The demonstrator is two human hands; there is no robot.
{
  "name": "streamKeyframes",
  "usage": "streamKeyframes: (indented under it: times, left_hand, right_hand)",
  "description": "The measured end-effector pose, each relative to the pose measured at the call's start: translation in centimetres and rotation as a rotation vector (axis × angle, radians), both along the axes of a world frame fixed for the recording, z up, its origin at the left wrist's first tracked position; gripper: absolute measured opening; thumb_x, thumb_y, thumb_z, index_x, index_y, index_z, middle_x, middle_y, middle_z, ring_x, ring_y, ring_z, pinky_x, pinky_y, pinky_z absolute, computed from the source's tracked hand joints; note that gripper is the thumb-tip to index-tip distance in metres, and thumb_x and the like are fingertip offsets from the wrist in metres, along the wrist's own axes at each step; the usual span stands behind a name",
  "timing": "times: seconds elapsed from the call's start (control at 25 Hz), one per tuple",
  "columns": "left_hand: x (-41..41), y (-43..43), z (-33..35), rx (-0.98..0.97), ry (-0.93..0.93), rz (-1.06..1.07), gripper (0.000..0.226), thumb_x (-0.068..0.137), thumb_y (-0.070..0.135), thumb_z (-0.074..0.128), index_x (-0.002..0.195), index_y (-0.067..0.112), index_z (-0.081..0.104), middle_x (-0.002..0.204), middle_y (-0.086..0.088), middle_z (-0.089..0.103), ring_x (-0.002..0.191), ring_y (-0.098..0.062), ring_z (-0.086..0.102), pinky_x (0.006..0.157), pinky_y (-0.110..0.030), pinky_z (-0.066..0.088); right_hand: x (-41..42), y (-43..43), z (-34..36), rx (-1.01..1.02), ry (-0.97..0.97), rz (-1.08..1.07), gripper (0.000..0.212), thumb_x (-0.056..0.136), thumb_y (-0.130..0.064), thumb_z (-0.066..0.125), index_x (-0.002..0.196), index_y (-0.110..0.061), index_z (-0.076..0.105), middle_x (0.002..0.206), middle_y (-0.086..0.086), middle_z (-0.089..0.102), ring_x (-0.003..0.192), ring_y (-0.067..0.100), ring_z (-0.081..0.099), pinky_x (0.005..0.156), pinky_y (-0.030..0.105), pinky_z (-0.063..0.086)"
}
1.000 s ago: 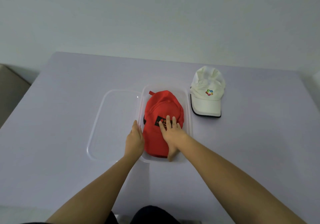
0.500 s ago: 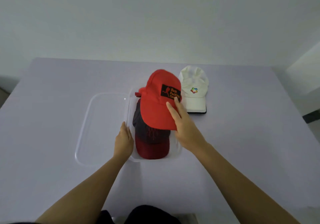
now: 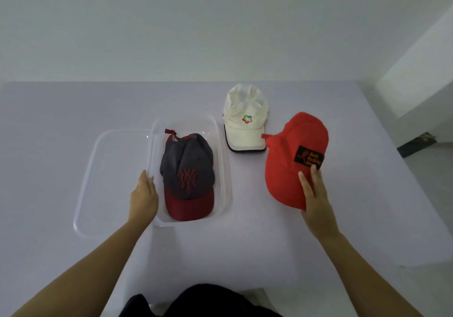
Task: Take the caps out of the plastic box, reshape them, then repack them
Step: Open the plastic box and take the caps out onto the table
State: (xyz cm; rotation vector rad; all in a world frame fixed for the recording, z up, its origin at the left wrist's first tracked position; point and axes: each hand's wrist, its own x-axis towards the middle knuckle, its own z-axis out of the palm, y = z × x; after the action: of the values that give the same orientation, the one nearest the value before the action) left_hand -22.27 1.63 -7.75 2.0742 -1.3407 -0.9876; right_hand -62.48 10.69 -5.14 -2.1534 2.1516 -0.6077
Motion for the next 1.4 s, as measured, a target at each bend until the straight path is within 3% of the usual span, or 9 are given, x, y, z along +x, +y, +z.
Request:
streamKeyframes:
  times: [0.12,0.24,0.44,0.6,0.76,0.88,1.04,1.24,1.4]
  left_hand:
    - [0.1,-0.1,0.1,0.003,-0.030,-0.003,0.050,0.101,0.035,0.022,0.146,0.014,0.021,0.140,-0.017,0.048,0.125,-0.037,0.050,0.107,-0.050,0.038]
    - [0.0,-0.1,0.2,0.000,-0.055,-0.009,0.049,0.101,0.032,0.023,0.146,0.013,0.022,0.138,-0.018,0.051,0.122,-0.037,0.052,0.105,-0.050,0.040]
    - [-0.5,0.0,0.6,-0.005,-0.053,-0.003,0.048,0.102,0.030,0.023,0.146,0.010,0.022,0.139,-0.016,0.050,0.122,-0.035,0.053,0.106,-0.048,0.039]
    - [-0.5,-0.1,0.4,0.002,-0.062,0.012,0.048,0.102,0.030,0.023,0.145,0.010,0.023,0.138,-0.018,0.051,0.120,-0.037,0.053,0.105,-0.048,0.040]
    - [-0.5,0.0,0.7,0.012,-0.052,0.019,0.048,0.102,0.030,0.023,0.145,0.011,0.024,0.136,-0.019,0.052,0.119,-0.038,0.053,0.103,-0.048,0.040]
    - [0.2,0.2,1.1,0.013,-0.040,0.041,0.048,0.102,0.031,0.023,0.146,0.011,0.023,0.138,-0.018,0.050,0.121,-0.036,0.052,0.105,-0.047,0.040]
    - [-1.3,0.1,1.4,0.028,0.001,0.012,0.049,0.102,0.032,0.023,0.147,0.013,0.021,0.140,-0.018,0.048,0.123,-0.036,0.051,0.106,-0.047,0.039]
    - [-0.7,0.3,1.8,0.040,0.034,0.027,0.050,0.102,0.034,0.022,0.148,0.014,0.019,0.143,-0.017,0.046,0.127,-0.036,0.048,0.107,-0.047,0.038]
    - [-0.8,0.5,2.3,0.044,0.044,0.024,0.050,0.102,0.031,0.023,0.148,0.012,0.019,0.148,-0.017,0.038,0.133,-0.037,0.040,0.110,-0.044,0.033]
  right_hand:
    - [-4.6,0.7,-1.7,0.245,0.109,0.047,0.108,0.063,0.030,0.051,0.147,-0.028,0.014,0.156,-0.018,-0.015,0.142,0.034,0.018,0.078,0.050,0.057]
    - [-8.2,0.3,-2.7,0.443,0.192,0.092,0.110,0.066,0.029,0.043,0.144,-0.039,0.007,0.156,-0.010,-0.008,0.144,0.031,0.015,0.089,0.054,0.051]
    - [-11.4,-2.1,-3.0,0.602,0.203,0.098,0.111,0.072,0.023,0.044,0.138,-0.044,-0.015,0.153,-0.011,-0.022,0.145,0.034,0.013,0.095,0.051,0.048]
    - [-10.3,-3.8,-1.3,0.691,0.078,0.033,0.098,0.074,0.016,0.055,0.150,-0.024,0.008,0.158,0.002,-0.012,0.143,0.039,0.015,0.108,0.050,0.035]
    - [-4.3,-6.0,0.8,0.368,-0.077,-0.153,0.067,0.071,0.012,0.054,0.134,-0.008,0.045,0.150,0.014,0.032,0.134,0.035,0.035,0.105,0.043,0.036]
    - [5.2,-8.5,3.5,0.157,-0.315,0.080,0.049,0.079,0.006,0.047,0.127,-0.004,0.050,0.132,0.016,0.052,0.122,0.032,0.049,0.104,0.036,0.038]
    - [16.6,-9.5,5.8,0.454,-0.479,0.288,0.055,0.092,-0.015,0.050,0.142,-0.010,0.029,0.146,0.011,0.037,0.131,0.023,0.040,0.108,0.035,0.036]
    - [24.2,-12.3,2.4,0.703,-0.584,-0.004,0.085,0.092,-0.034,0.053,0.148,-0.003,-0.002,0.157,0.019,0.003,0.145,0.032,0.009,0.118,0.041,0.016]
    - [24.7,-13.3,0.8,0.600,-0.578,-0.081,0.079,0.082,-0.033,0.067,0.143,-0.004,0.026,0.143,0.016,0.038,0.132,0.034,0.038,0.109,0.044,0.036]
